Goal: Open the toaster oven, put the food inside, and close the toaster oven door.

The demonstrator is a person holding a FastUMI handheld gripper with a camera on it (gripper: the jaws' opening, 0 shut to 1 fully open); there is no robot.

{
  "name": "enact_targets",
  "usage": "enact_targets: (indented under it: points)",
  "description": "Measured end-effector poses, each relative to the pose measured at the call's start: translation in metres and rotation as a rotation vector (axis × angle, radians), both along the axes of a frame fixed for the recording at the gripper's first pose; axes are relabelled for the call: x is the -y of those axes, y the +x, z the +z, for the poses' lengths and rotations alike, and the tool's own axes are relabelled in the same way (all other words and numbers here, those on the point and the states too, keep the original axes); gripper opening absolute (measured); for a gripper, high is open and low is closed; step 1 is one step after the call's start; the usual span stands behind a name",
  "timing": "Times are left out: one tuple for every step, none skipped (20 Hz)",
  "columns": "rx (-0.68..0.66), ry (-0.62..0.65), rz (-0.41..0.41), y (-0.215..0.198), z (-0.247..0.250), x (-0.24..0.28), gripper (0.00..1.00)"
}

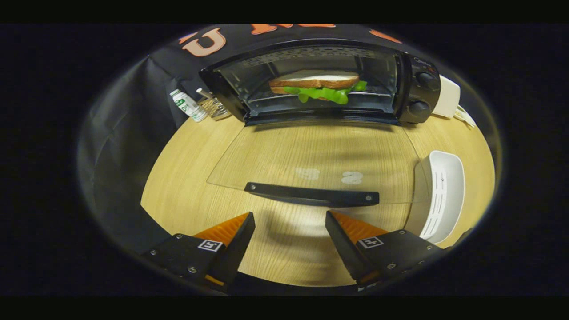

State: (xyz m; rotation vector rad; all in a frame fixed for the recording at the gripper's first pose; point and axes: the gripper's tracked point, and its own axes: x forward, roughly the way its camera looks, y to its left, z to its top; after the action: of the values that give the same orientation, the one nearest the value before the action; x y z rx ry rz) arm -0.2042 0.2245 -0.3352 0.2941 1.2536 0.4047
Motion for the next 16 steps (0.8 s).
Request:
enact_targets:
  points:
    - [-0.017, 0.005, -0.016, 0.001, -0.001, 0.002, 0.95]
    - [-0.014, 0.006, -0.038, 0.006, 0.0, 0.004, 0.95]
    - [-0.005, 0.011, -0.052, 0.009, 0.002, 0.006, 0.95]
    - [0.018, 0.014, -0.069, 0.014, 0.008, 0.01, 0.95]
    - [0.052, 0.014, -0.08, 0.021, 0.014, 0.013, 0.95]
    - [0.093, 0.025, -0.076, 0.029, 0.025, 0.012, 0.94]
    - [0.137, 0.021, -0.066, 0.036, 0.032, 0.013, 0.94]
    - [0.185, 0.012, -0.058, 0.046, 0.04, 0.014, 0.95]
    - [0.215, -0.014, -0.055, 0.056, 0.041, 0.019, 0.95]
    - [0.225, -0.029, -0.058, 0.063, 0.042, 0.022, 0.95]
    - [0.229, -0.02, -0.067, 0.069, 0.046, 0.022, 0.95]
    - [0.234, -0.012, -0.085, 0.078, 0.05, 0.023, 0.95]
    - [0.242, -0.008, -0.102, 0.086, 0.053, 0.027, 0.94]
    - [0.25, -0.012, -0.116, 0.094, 0.054, 0.034, 0.94]
    - [0.261, -0.016, -0.13, 0.103, 0.056, 0.038, 0.94]
    - [0.269, -0.021, -0.143, 0.111, 0.058, 0.042, 0.95]
